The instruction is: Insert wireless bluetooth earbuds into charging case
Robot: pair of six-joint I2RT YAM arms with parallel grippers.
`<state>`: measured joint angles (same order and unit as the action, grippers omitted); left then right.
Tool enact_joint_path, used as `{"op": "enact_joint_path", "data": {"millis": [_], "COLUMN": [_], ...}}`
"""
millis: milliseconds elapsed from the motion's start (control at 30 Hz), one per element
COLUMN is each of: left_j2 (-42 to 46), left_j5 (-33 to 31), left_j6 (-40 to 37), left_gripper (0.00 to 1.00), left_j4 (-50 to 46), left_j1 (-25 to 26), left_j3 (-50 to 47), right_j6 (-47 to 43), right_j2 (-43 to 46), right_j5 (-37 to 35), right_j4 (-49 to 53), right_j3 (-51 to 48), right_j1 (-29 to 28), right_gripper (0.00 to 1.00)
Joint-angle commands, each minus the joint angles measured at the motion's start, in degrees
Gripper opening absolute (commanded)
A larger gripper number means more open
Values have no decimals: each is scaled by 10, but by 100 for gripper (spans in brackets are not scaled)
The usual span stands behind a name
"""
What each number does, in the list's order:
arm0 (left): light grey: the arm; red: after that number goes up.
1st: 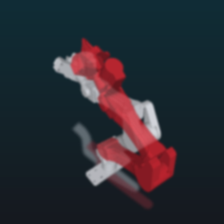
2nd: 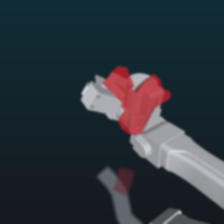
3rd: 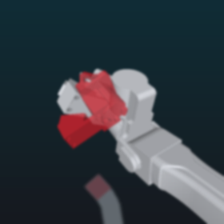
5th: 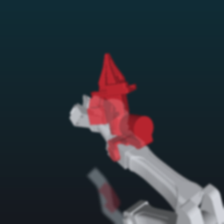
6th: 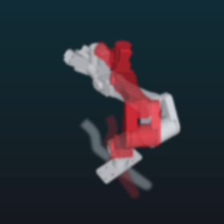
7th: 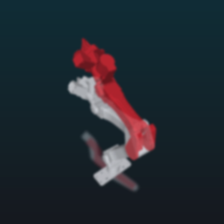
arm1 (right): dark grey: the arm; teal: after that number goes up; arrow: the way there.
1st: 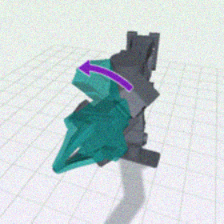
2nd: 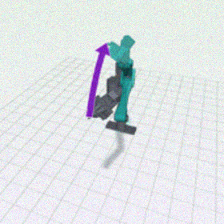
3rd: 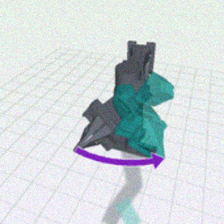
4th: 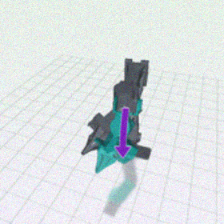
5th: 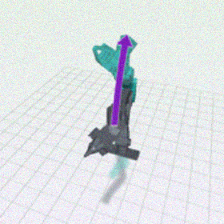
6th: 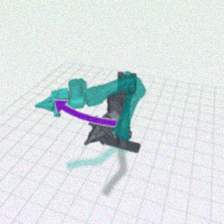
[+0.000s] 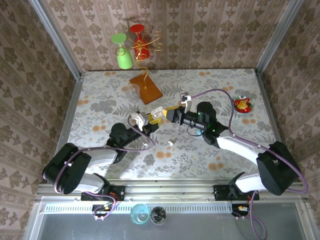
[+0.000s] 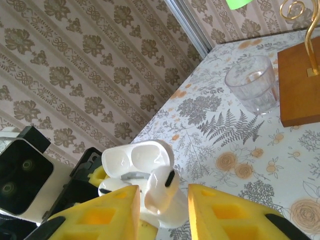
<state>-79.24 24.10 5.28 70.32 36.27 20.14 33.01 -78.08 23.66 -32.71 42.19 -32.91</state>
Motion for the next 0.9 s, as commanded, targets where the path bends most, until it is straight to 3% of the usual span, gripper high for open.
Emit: {"op": "enact_joint_path", "data": {"millis": [0, 300, 867], "left_j2": [-4, -16, -20], "left_j5": [-3, 8, 9], "left_j6": [9, 15, 15], "left_gripper": [0, 0, 0], "left_j4": [29, 30, 29], "left_j1": [-4, -5, -9], "left_j3": [6, 7, 5], "right_j6": [-3, 6, 11], "right_j2": [24, 20, -8], "right_j5": [14, 15, 67], "right_j4": [29, 30, 44], "right_j3": [25, 34, 53], "right_j1": [-1, 2, 4], "right_gripper": [35, 39, 37]}}
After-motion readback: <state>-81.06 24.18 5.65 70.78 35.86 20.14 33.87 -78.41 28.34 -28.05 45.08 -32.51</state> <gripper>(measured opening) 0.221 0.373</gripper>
